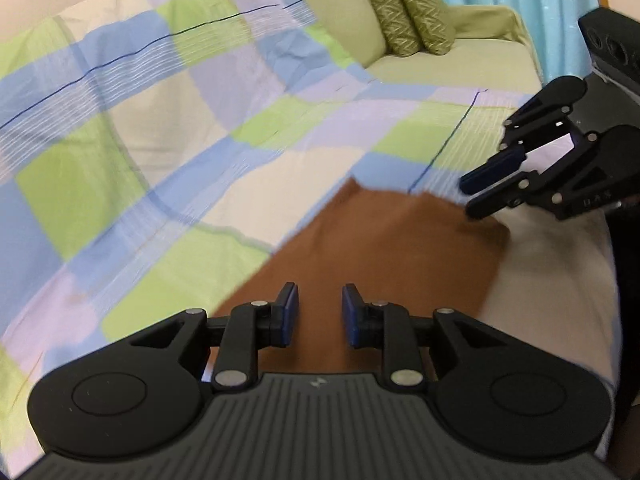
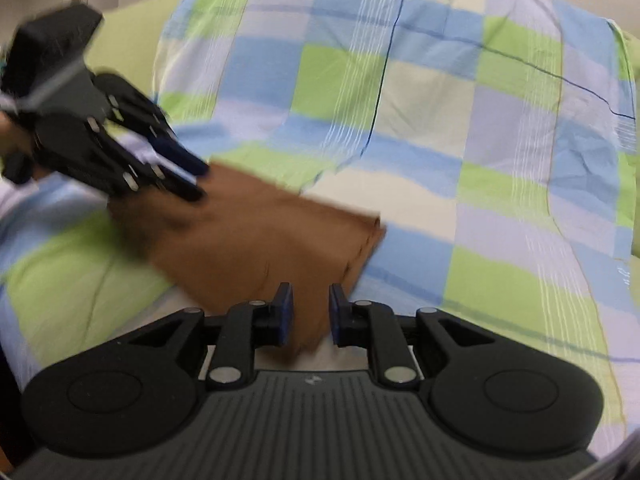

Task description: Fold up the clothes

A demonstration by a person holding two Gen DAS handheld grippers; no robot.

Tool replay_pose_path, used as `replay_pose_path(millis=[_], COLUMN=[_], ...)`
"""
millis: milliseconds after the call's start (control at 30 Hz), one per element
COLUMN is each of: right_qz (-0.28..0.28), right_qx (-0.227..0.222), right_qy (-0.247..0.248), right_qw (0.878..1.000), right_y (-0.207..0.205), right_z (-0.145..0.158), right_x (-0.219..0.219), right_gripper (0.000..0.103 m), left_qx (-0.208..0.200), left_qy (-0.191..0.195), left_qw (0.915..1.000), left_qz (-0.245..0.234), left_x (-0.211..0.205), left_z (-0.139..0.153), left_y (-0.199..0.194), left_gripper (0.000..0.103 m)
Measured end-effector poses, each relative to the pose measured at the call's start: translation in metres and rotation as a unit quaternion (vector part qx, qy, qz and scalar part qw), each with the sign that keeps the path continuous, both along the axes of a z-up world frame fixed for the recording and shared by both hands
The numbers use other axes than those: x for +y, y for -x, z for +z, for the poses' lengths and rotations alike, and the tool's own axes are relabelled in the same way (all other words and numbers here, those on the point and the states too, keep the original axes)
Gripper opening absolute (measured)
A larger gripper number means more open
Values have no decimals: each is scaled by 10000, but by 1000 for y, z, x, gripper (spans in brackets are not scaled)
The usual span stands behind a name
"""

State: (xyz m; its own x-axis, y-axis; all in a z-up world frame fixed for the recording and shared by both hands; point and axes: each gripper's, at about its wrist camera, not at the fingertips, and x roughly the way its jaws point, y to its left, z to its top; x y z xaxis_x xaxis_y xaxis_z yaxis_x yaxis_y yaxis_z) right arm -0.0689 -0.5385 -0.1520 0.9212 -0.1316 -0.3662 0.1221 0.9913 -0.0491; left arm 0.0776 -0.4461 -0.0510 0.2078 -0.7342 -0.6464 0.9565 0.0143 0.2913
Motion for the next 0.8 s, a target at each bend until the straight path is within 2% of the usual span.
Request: replay_pose_path(millis=[133, 200, 267, 300, 333, 400, 467, 533, 567, 600, 767, 800], right_qz=[277, 372, 302, 242, 150, 142, 245, 337, 341, 307, 188, 183], right_qx=[11, 264, 259, 211, 77, -23, 69, 278, 342, 368, 629, 639], right_qy=[-18, 85, 31, 44, 117, 216, 429, 728, 745, 648, 351, 371], right_qw=[9996, 9989, 9992, 9995, 9998, 9997, 9988, 9964, 9960, 9967, 9972, 9971], right_y=[-29, -42, -47, -48, -50, -57, -70, -85, -88, -91, -111, -113], right_z=[-6, -12, -8, -5, 1, 8, 9, 2, 0, -2, -1, -3], right_x=[-16, -25, -36, -39, -45, -52, -54, -52, -52, -55, -66, -67], right_gripper=[14, 14, 15, 15, 15, 16, 22, 22, 19, 1, 1, 1], left_qx=[8, 77, 88, -128, -245, -167, -169, -172, -199, -204, -187, -221], left_qy=[-239, -220, -168, -130, -79, 49, 40, 31, 36, 49, -7, -6], left_qw=[9997, 9997, 9998, 9996, 9992, 9992, 9990, 9988, 9986, 9985, 9981, 9981], left_qz=[-64, 16, 114, 208, 290, 363, 413, 463, 498, 507, 584, 583], left_x=[-28, -29, -26, -23, -20, -15, -13, -11, -9, -7, -11, -12], left_z=[-21, -24, -22, -20, -17, -13, -16, -18, -21, -21, -26, -29], left_y=[-20, -34, -40, -40, -41, -45, -47, -49, -50, -49, -53, -55], left_gripper=[34, 36, 35, 35, 34, 34, 35, 35, 35, 35, 38, 43])
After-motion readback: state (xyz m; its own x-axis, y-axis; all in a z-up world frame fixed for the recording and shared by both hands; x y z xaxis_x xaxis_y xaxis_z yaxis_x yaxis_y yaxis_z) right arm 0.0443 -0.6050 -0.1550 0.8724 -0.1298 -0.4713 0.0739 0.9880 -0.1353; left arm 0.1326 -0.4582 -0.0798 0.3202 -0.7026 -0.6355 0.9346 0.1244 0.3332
